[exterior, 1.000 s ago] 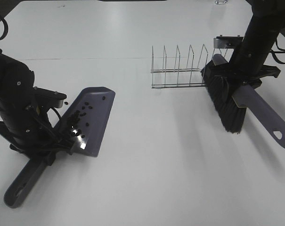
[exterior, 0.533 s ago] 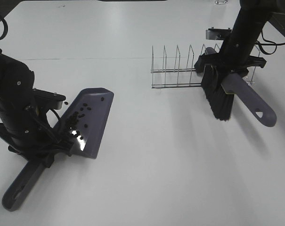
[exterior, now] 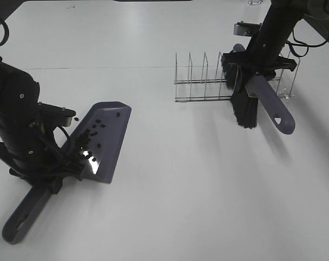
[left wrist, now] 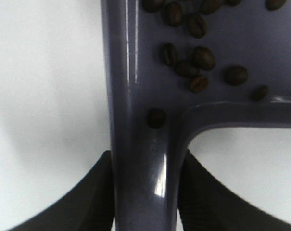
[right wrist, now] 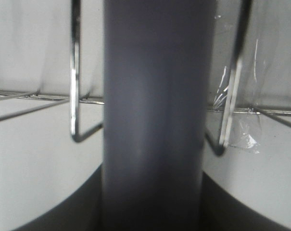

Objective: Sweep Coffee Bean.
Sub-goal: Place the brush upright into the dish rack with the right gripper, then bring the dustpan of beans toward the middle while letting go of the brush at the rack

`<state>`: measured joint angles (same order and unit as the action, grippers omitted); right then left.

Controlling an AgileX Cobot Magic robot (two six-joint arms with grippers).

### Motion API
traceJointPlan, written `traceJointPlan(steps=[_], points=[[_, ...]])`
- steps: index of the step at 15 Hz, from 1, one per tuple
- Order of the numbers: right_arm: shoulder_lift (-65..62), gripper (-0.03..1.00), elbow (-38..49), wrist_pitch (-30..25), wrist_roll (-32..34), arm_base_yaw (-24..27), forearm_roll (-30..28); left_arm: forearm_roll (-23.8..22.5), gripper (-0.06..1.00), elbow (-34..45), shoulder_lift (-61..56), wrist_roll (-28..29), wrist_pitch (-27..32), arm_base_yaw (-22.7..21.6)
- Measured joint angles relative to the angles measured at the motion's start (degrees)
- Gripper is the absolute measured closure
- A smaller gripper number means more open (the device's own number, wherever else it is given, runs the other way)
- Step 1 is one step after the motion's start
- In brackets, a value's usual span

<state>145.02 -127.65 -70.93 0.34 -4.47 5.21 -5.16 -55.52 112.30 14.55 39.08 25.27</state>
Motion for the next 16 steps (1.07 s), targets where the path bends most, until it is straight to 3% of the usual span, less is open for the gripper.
traceJointPlan(steps=[2,3,5,6,10,16], points=[[0.0,0.67,-0.2,-0.1,0.1,0.0,0.1,0.0,0.61,0.0,0.0,0.0,0.0,0.0],[0.0,0.63,-0.2,0.1,0.1,0.0,0.5,0.0,0.61,0.0,0.0,0.0,0.0,0.0],[0.0,0.37,-0.4,0.3,0.2,0.0,1.9,0.0,0.61,0.0,0.0,0.0,0.0,0.0],[-0.2,0.29,-0.4,0.5,0.2,0.0,2.1,0.0,0.61,0.0,0.0,0.0,0.0,0.0],[-1.8,0.23,-0.4,0.5,0.2,0.0,1.8,0.1,0.61,0.0,0.0,0.2,0.1,0.0],[-11.5,0.23,-0.4,0.9,0.2,0.0,-0.6,0.5,0.61,-0.1,0.0,1.3,-0.1,0.0]])
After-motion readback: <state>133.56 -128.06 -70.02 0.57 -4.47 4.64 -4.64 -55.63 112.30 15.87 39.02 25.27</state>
